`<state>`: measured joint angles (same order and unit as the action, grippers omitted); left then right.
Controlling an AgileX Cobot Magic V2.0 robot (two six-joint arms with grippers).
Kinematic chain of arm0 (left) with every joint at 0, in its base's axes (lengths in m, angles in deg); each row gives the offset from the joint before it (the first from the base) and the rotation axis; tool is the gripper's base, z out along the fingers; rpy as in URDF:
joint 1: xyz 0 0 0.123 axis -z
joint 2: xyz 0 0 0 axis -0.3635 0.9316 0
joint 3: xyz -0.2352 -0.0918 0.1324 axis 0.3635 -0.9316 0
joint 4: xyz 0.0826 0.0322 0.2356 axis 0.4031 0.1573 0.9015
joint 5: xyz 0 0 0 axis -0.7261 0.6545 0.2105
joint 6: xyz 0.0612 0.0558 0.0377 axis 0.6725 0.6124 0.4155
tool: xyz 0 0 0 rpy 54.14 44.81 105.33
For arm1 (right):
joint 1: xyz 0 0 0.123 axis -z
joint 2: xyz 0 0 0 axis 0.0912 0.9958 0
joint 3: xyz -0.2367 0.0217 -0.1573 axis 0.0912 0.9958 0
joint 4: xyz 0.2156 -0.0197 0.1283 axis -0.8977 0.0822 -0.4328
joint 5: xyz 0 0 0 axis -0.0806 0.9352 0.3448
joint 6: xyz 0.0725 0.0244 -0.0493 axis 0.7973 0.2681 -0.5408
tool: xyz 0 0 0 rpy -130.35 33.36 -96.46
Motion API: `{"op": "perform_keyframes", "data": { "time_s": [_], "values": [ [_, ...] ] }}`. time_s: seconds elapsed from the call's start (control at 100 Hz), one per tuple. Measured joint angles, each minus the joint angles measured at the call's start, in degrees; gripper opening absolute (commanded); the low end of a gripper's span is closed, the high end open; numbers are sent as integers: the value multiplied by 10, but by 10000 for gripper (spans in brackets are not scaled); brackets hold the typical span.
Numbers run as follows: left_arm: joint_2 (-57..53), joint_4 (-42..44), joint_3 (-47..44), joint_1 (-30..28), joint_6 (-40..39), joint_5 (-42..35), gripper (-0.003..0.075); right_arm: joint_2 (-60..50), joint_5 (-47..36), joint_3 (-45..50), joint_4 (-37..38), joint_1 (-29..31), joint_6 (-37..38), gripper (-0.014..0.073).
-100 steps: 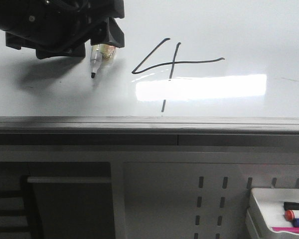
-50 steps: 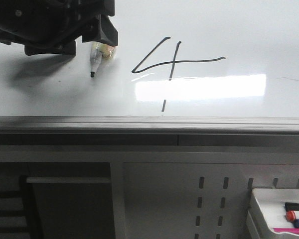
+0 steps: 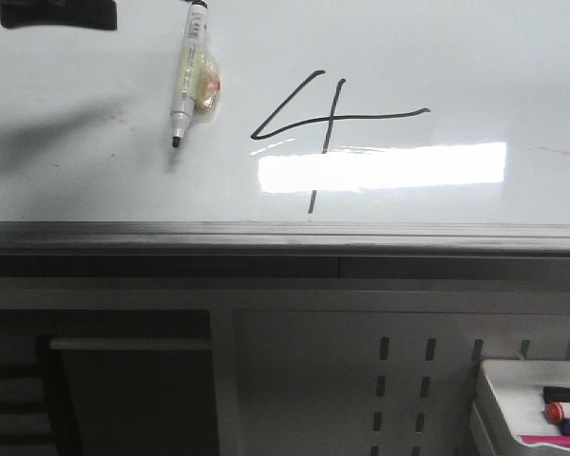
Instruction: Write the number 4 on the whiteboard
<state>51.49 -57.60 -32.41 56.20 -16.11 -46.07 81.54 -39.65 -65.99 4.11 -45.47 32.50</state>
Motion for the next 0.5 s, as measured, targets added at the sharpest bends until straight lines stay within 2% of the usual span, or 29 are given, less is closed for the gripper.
{"op": "perform_keyframes", "data": {
  "time_s": [0.11, 0.17, 0.36, 0.5],
  "values": [
    [-50, 7, 0, 0, 0, 20, 302, -13, -42, 28, 0, 0, 0, -62],
    [-81, 23, 0, 0, 0, 40, 212, -28, -62, 54, 0, 0, 0, -62],
    [-181, 127, -1, 0, 0, 180, -11, -108, -125, 163, -3, 0, 0, -63],
    [-245, 185, -24, 0, 0, 283, -20, -187, -165, 245, -19, 0, 0, -63]
  ]
}}
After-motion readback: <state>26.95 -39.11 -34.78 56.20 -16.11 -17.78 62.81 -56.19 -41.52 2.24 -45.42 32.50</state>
